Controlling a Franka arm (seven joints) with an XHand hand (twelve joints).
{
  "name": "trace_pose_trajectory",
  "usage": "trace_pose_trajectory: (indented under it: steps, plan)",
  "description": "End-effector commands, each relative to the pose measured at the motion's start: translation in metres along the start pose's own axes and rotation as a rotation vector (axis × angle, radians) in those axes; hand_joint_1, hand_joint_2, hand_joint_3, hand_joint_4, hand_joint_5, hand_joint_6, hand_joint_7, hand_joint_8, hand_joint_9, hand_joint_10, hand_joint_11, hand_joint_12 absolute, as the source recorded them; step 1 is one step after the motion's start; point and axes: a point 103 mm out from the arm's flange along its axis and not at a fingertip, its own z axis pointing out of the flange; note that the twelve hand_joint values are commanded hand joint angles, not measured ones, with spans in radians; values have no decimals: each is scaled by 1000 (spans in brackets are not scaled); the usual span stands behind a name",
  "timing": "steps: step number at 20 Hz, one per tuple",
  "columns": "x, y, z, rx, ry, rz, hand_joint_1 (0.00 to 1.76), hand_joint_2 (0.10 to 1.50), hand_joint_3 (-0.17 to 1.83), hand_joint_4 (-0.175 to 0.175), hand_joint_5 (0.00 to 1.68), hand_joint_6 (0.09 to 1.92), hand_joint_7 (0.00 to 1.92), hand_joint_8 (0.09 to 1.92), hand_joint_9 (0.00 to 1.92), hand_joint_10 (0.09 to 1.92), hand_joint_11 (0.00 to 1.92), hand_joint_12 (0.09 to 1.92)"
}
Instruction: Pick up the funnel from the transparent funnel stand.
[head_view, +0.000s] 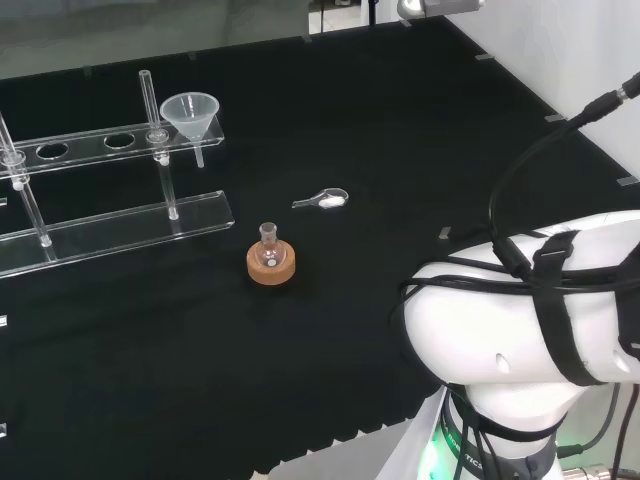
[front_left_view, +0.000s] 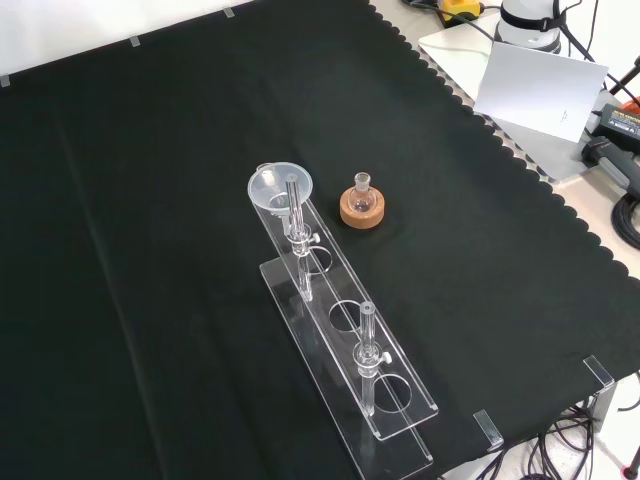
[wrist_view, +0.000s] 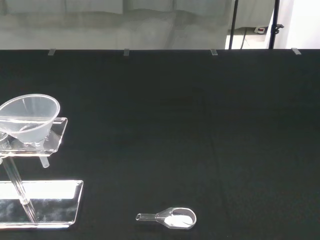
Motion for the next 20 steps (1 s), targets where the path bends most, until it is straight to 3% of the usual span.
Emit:
trace_pose_trajectory:
  steps: [1,3,10,16,20]
  plan:
    - [2,0,0,-13,-6,-11,129,527,368,86,0,87,0,87,0,87,0,233]
    - [7,1,0,-18,-4,-18,127,587,255,85,0,87,0,87,0,87,0,87]
    - [21,17,0,-47,-41,-37,130,617,201,84,0,87,0,87,0,87,0,87]
    - [28,43,7,-29,11,-26,134,656,120,85,0,87,0,87,0,87,6,100]
    - [30,61,16,-10,49,2,145,678,68,96,0,87,0,87,0,87,0,229]
